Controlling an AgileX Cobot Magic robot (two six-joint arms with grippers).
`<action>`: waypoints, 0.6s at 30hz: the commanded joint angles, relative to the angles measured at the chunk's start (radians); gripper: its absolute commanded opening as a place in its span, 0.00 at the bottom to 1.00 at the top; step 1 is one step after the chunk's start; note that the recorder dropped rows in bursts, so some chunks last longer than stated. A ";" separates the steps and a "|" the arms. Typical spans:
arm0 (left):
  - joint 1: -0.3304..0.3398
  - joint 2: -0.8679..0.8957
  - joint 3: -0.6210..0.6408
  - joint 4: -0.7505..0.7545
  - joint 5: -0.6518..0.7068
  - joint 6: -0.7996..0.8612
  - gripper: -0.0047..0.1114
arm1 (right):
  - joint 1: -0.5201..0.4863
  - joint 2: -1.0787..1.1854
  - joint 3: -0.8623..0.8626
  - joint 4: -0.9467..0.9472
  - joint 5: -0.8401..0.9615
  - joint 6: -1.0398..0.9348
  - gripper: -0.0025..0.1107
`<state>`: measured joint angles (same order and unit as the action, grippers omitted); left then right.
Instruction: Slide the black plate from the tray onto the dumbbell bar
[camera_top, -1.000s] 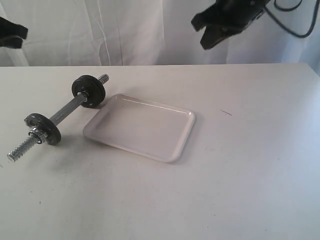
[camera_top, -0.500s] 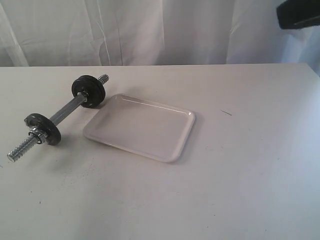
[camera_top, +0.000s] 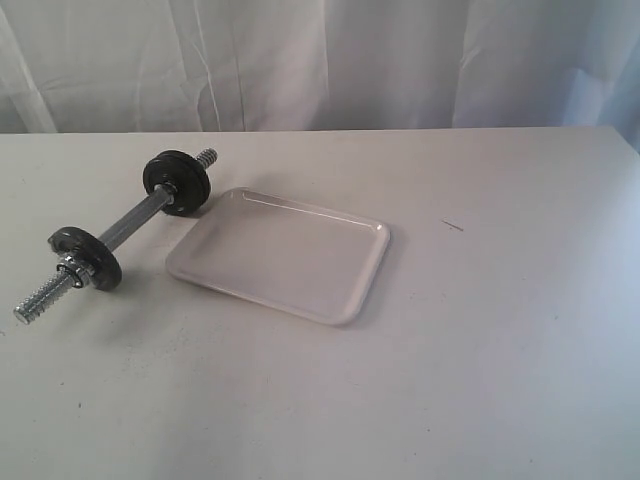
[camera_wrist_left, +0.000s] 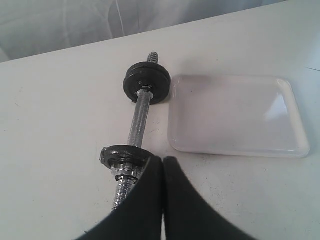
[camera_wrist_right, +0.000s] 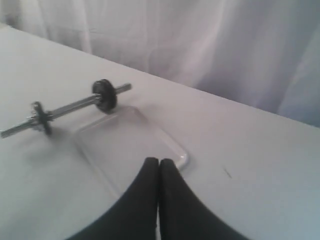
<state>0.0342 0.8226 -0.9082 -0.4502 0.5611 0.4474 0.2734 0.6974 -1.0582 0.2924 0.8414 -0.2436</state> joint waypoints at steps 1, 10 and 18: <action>0.003 -0.008 0.007 -0.013 0.008 -0.003 0.04 | 0.003 -0.080 0.293 -0.235 -0.302 0.183 0.02; 0.003 -0.008 0.007 -0.013 0.008 -0.003 0.04 | -0.060 -0.317 0.776 -0.262 -0.483 0.204 0.02; 0.003 -0.008 0.007 -0.013 0.008 -0.003 0.04 | -0.104 -0.536 0.964 -0.262 -0.487 0.249 0.02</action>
<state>0.0342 0.8226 -0.9082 -0.4502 0.5611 0.4474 0.1892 0.2201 -0.1354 0.0406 0.3795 -0.0190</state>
